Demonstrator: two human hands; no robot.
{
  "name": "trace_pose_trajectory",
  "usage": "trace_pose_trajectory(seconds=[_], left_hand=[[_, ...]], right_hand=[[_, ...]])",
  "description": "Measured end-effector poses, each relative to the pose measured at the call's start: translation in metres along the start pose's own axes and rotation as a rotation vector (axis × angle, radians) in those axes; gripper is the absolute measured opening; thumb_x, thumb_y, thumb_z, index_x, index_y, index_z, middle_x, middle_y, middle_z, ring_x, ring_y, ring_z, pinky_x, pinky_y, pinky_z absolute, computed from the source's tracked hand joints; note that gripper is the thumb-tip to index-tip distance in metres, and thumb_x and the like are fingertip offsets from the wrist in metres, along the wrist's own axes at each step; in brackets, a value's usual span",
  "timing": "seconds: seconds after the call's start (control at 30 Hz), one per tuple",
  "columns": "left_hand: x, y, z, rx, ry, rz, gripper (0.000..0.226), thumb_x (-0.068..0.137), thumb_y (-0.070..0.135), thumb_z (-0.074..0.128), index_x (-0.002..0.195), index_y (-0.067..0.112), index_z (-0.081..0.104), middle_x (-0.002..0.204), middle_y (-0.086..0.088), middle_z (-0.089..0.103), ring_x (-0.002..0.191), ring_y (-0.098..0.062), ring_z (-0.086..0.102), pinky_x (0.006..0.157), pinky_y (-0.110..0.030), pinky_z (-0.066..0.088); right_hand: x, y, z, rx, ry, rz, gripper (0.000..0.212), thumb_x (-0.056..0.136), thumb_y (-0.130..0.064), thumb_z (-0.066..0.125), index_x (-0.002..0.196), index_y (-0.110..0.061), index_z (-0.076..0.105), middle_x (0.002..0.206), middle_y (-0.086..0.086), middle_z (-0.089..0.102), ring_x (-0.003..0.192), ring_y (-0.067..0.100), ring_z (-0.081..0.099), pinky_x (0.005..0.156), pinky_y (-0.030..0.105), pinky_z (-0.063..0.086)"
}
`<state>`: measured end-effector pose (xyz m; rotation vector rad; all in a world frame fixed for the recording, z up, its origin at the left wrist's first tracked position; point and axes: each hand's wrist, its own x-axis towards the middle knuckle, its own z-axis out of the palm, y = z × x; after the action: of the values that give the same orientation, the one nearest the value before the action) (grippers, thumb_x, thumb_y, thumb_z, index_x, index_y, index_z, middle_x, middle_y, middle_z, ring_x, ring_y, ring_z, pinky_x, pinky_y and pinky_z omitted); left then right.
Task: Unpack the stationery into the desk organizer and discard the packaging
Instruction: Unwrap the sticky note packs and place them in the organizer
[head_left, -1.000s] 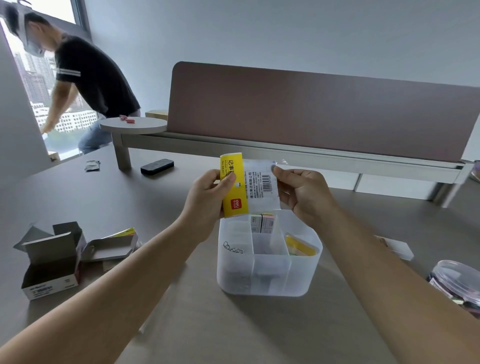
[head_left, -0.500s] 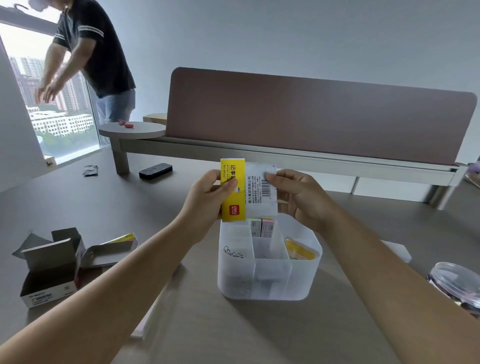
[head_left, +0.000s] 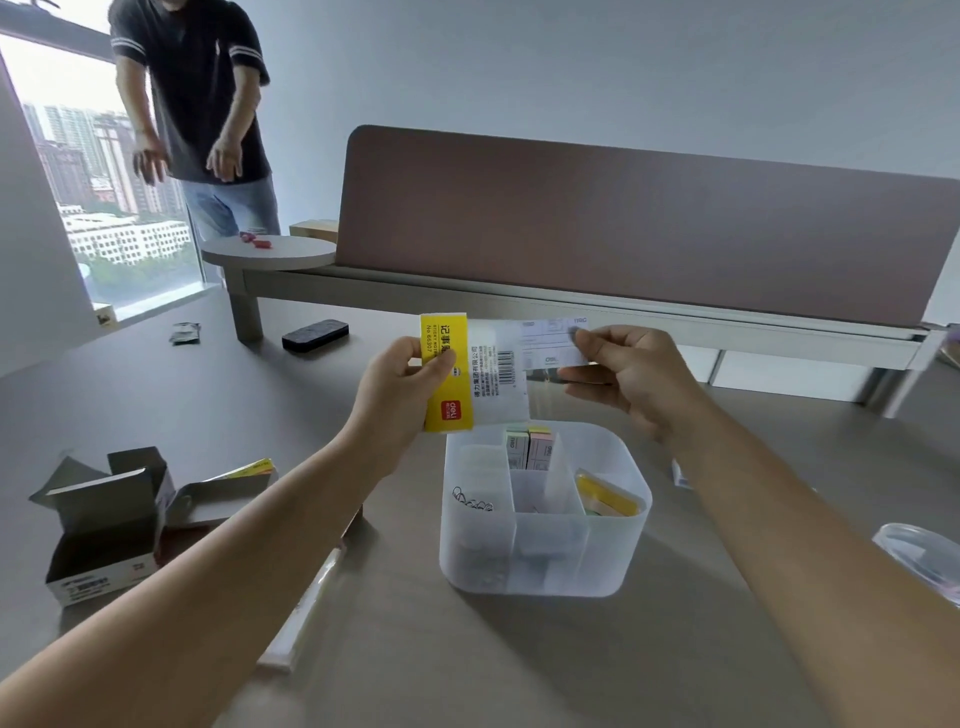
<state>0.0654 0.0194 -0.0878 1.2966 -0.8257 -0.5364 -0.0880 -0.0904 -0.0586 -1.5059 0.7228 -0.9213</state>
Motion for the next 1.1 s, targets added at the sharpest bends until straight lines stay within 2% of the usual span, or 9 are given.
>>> trace_pose_trajectory(seconds=[0.1,0.17,0.27,0.43,0.57,0.7,0.77,0.87,1.1], left_hand=[[0.002,-0.004,-0.003,-0.007,0.064,-0.04,0.011,0.09,0.018,0.048,0.095,0.009,0.053,0.1,-0.011,0.06,0.084,-0.024,0.06,0.077,-0.045,0.053],[0.002,-0.007,-0.007,-0.038,0.084,-0.06,0.011,0.09,0.018,0.048,0.093,0.009,0.052,0.099,-0.01,0.06,0.079,-0.019,0.06,0.075,-0.042,0.053],[0.002,-0.009,-0.011,-0.065,0.092,-0.064,0.011,0.09,0.019,0.048,0.08,0.015,0.051,0.095,-0.006,0.06,0.077,-0.017,0.06,0.073,-0.04,0.053],[0.001,-0.009,-0.016,-0.083,0.113,-0.077,0.012,0.09,0.019,0.048,0.079,0.017,0.052,0.1,-0.009,0.06,0.079,-0.017,0.06,0.072,-0.039,0.053],[0.0,-0.009,-0.019,-0.074,0.117,-0.081,0.012,0.09,0.019,0.048,0.078,0.017,0.051,0.103,-0.009,0.059,0.078,-0.016,0.06,0.069,-0.036,0.054],[0.0,-0.008,-0.02,-0.056,0.115,-0.079,0.01,0.09,0.019,0.047,0.092,0.011,0.052,0.105,-0.008,0.058,0.082,-0.018,0.06,0.071,-0.037,0.053],[0.001,-0.008,-0.021,-0.049,0.114,-0.083,0.014,0.09,0.019,0.047,0.098,0.009,0.051,0.106,-0.008,0.058,0.085,-0.019,0.059,0.072,-0.037,0.053],[0.001,-0.01,-0.022,-0.051,0.11,-0.09,0.008,0.09,0.019,0.048,0.091,0.013,0.053,0.104,-0.008,0.058,0.085,-0.02,0.06,0.072,-0.038,0.053],[0.0,-0.016,-0.023,-0.051,0.086,-0.117,0.013,0.089,0.02,0.048,0.097,0.01,0.051,0.108,-0.009,0.059,0.09,-0.023,0.06,0.076,-0.039,0.054]], right_hand=[[-0.001,0.002,-0.01,-0.074,0.082,-0.054,0.015,0.088,-0.017,0.052,0.074,-0.013,0.056,0.079,0.004,0.062,0.066,0.015,0.061,0.064,0.026,0.056],[-0.003,0.002,-0.018,-0.171,0.073,-0.1,0.017,0.09,-0.016,0.048,0.075,-0.012,0.056,0.078,0.003,0.061,0.067,0.015,0.061,0.063,0.022,0.056],[-0.008,0.002,-0.026,-0.354,-0.081,-0.153,0.016,0.091,-0.015,0.046,0.086,-0.006,0.057,0.076,0.003,0.059,0.067,0.013,0.059,0.062,0.016,0.054],[-0.011,-0.001,-0.021,-0.643,-0.285,-0.121,0.015,0.091,-0.017,0.047,0.079,-0.013,0.057,0.075,0.001,0.058,0.069,0.01,0.057,0.058,0.01,0.049],[-0.007,-0.005,-0.017,-0.753,-0.299,-0.149,0.016,0.091,-0.015,0.046,0.088,-0.006,0.058,0.074,-0.001,0.058,0.07,0.012,0.055,0.068,0.02,0.05],[-0.001,-0.01,-0.014,-0.871,-0.335,-0.147,0.019,0.09,-0.015,0.048,0.073,-0.015,0.057,0.074,-0.003,0.058,0.079,0.019,0.055,0.082,0.037,0.05],[0.002,-0.011,-0.011,-0.914,-0.358,-0.136,0.022,0.09,-0.016,0.05,0.068,-0.019,0.055,0.075,-0.001,0.059,0.079,0.019,0.055,0.077,0.036,0.048],[0.004,-0.007,-0.002,-1.008,-0.393,-0.131,0.015,0.088,-0.018,0.053,0.074,-0.014,0.058,0.083,0.005,0.061,0.073,0.014,0.053,0.066,0.026,0.042],[-0.002,0.021,0.015,-1.071,-0.374,-0.225,0.017,0.082,-0.02,0.061,0.09,-0.006,0.067,0.084,0.003,0.062,0.075,0.016,0.053,0.064,0.027,0.039]])
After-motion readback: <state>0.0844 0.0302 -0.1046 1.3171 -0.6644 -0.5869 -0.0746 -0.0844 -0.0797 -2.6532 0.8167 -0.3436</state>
